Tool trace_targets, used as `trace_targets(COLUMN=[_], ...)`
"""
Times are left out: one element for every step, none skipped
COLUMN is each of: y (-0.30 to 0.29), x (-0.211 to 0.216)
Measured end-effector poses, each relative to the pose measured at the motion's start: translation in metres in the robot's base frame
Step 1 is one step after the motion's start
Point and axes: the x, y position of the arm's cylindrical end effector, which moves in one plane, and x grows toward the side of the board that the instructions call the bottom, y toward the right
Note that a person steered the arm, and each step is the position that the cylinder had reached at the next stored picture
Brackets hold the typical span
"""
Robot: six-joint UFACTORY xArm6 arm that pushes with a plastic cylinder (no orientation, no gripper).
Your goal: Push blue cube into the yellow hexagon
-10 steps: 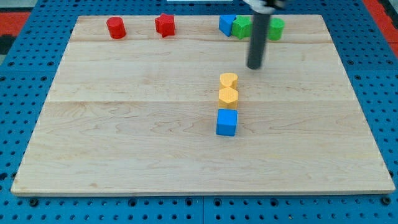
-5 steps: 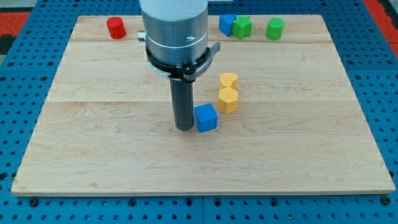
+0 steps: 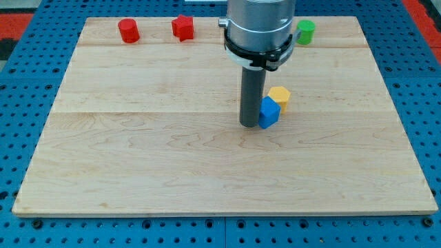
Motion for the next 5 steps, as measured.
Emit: trace_targets(y=[0.017, 0.065, 0.091, 0.078, 0.063], x=[0.001, 0.034, 0.052, 0.015, -0.029])
